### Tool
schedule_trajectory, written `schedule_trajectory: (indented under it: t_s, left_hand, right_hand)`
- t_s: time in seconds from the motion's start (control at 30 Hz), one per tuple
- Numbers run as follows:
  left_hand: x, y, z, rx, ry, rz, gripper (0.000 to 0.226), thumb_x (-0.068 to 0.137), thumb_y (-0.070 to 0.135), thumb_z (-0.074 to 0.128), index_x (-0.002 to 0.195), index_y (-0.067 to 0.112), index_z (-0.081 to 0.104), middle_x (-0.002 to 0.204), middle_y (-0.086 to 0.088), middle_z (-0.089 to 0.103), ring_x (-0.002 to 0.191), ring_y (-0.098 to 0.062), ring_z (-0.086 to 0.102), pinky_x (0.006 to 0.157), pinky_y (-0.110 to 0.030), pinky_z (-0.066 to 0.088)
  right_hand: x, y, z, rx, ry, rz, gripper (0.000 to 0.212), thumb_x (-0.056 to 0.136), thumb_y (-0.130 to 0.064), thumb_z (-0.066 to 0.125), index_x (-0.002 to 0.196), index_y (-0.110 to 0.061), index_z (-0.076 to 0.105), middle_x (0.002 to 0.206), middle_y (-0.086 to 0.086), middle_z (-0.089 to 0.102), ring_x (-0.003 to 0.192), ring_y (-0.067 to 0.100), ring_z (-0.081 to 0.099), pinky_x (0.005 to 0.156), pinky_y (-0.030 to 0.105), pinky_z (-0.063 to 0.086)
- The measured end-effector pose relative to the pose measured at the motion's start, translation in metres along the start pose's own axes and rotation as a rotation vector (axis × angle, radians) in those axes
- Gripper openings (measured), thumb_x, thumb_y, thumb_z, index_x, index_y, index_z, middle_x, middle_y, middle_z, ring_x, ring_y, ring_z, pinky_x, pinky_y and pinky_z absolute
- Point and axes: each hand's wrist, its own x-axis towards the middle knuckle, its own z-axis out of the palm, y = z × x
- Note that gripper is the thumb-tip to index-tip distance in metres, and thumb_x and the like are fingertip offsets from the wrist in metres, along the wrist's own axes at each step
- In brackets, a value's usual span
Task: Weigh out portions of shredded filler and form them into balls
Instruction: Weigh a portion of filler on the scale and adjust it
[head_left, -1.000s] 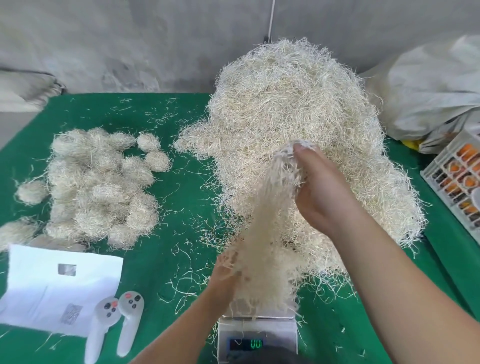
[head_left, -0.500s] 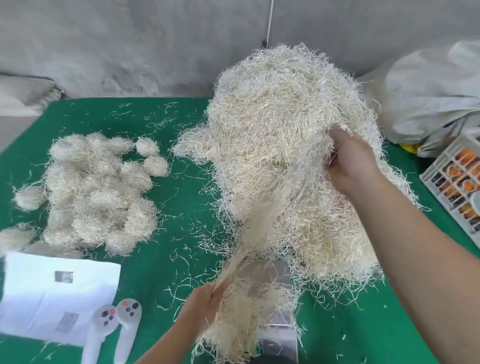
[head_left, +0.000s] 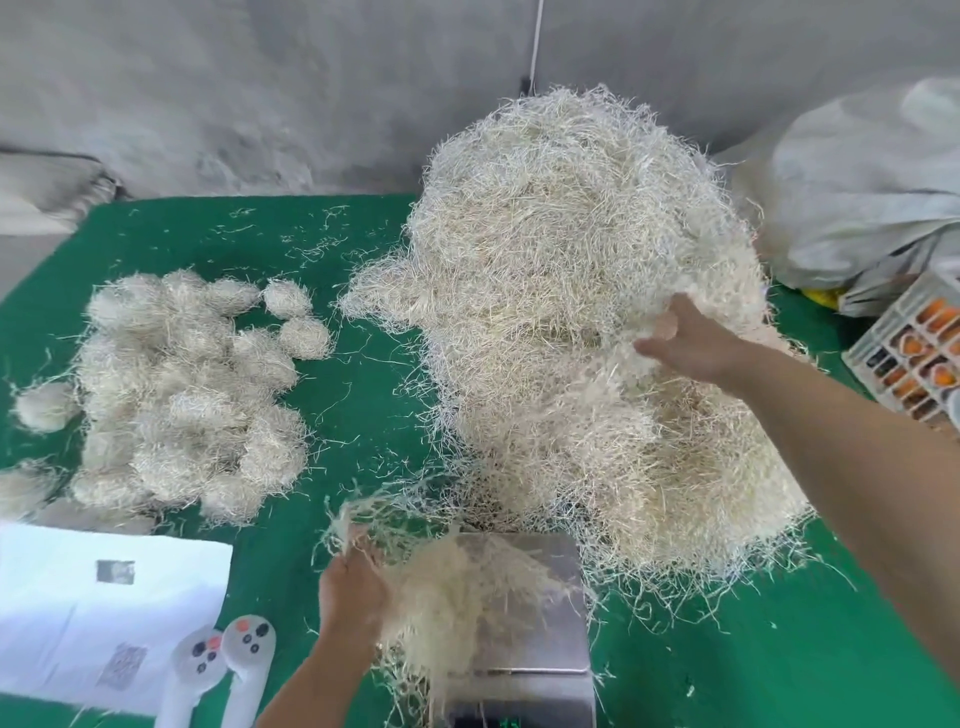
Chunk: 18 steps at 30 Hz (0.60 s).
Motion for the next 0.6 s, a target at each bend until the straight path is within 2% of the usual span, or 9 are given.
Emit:
schedule_trajectory:
  t_s: [0.1,0.17,0.2,0.27,0.33,0.4,0.5,0.57,0.6]
  left_hand:
    - [-0.011,0.029,0.002,-0.110,0.045,0.021,0.034,0.111,0.018,0.034,0.082,0.023,0.052,0.069,-0.006,0.049,0.051,-0.014,0.035,0.047,-0.028,0.029]
    - [-0.022,0.048,0.005,-0.135,-0.003,0.080,0.035,0.111,0.017,0.033,0.083,0.026,0.052,0.073,-0.003,0.049,0.052,-0.012,0.033,0.048,-0.027,0.029]
    - [-0.028,0.058,0.008,-0.157,-0.047,0.111,0.034,0.111,0.018,0.033,0.085,0.027,0.054,0.073,0.000,0.049,0.051,-0.011,0.032,0.048,-0.026,0.030]
    - [-0.045,0.077,0.013,-0.226,-0.157,0.199,0.032,0.110,0.027,0.038,0.090,0.031,0.062,0.075,0.010,0.056,0.051,-0.010,0.035,0.047,-0.025,0.036]
    - [-0.065,0.097,0.015,-0.254,-0.282,0.333,0.027,0.100,0.046,0.051,0.081,0.036,0.068,0.073,0.014,0.061,0.048,-0.008,0.038,0.044,-0.023,0.038]
    - [-0.081,0.112,0.015,-0.221,-0.417,0.513,0.034,0.085,0.064,0.057,0.072,0.033,0.062,0.053,0.011,0.047,0.039,-0.005,0.032,0.037,-0.018,0.030]
    - [-0.099,0.125,0.015,-0.232,-0.537,0.789,0.026,0.096,0.056,0.056,0.079,0.036,0.057,0.056,0.014,0.044,0.047,-0.002,0.035,0.046,-0.014,0.033]
    - [-0.102,0.129,0.013,-0.271,-0.515,0.866,0.029,0.099,0.043,0.055,0.072,0.030,0.055,0.057,0.015,0.041,0.050,-0.002,0.035,0.049,-0.014,0.033]
    - [-0.103,0.132,0.012,-0.313,-0.486,0.848,0.035,0.095,0.040,0.056,0.066,0.020,0.051,0.057,0.011,0.040,0.050,-0.003,0.035,0.049,-0.016,0.033]
  right_hand:
    - [0.008,0.017,0.002,-0.464,-0.012,0.031,0.059,0.106,-0.036,0.057,0.154,-0.006,0.042,0.154,0.020,0.049,0.137,0.038,0.052,0.115,0.051,0.042]
    - [0.007,0.016,0.001,-0.622,0.113,0.024,0.031,0.105,-0.031,0.055,0.120,-0.008,0.068,0.113,0.014,0.072,0.097,0.030,0.070,0.086,0.042,0.058]
    - [0.004,0.013,0.005,-0.651,0.188,0.005,0.024,0.104,-0.030,0.055,0.110,-0.011,0.068,0.101,0.008,0.073,0.085,0.025,0.069,0.080,0.040,0.058]
    - [-0.005,0.005,0.027,-0.631,0.243,-0.149,0.022,0.104,-0.034,0.057,0.119,-0.018,0.061,0.101,-0.004,0.067,0.083,0.020,0.065,0.085,0.043,0.059]
    - [-0.016,-0.002,0.063,-0.582,0.103,-0.337,0.043,0.103,-0.038,0.061,0.141,-0.025,0.046,0.103,-0.010,0.063,0.082,0.016,0.065,0.090,0.045,0.059]
    - [-0.025,-0.007,0.098,-0.557,-0.032,-0.383,0.071,0.100,-0.035,0.066,0.157,-0.032,0.023,0.092,-0.009,0.068,0.073,0.012,0.067,0.078,0.038,0.063]
    - [-0.024,-0.008,0.127,-0.504,-0.105,-0.349,0.099,0.095,-0.027,0.074,0.159,-0.048,0.000,0.075,-0.003,0.066,0.058,0.006,0.062,0.059,0.027,0.057]
    - [-0.023,-0.007,0.138,-0.437,-0.225,-0.320,0.087,0.096,-0.025,0.073,0.160,-0.042,0.017,0.102,-0.003,0.070,0.071,0.007,0.064,0.075,0.032,0.058]
    - [-0.025,-0.008,0.141,-0.413,-0.277,-0.310,0.061,0.098,-0.025,0.071,0.151,-0.034,0.043,0.108,-0.007,0.071,0.080,0.010,0.066,0.082,0.033,0.058]
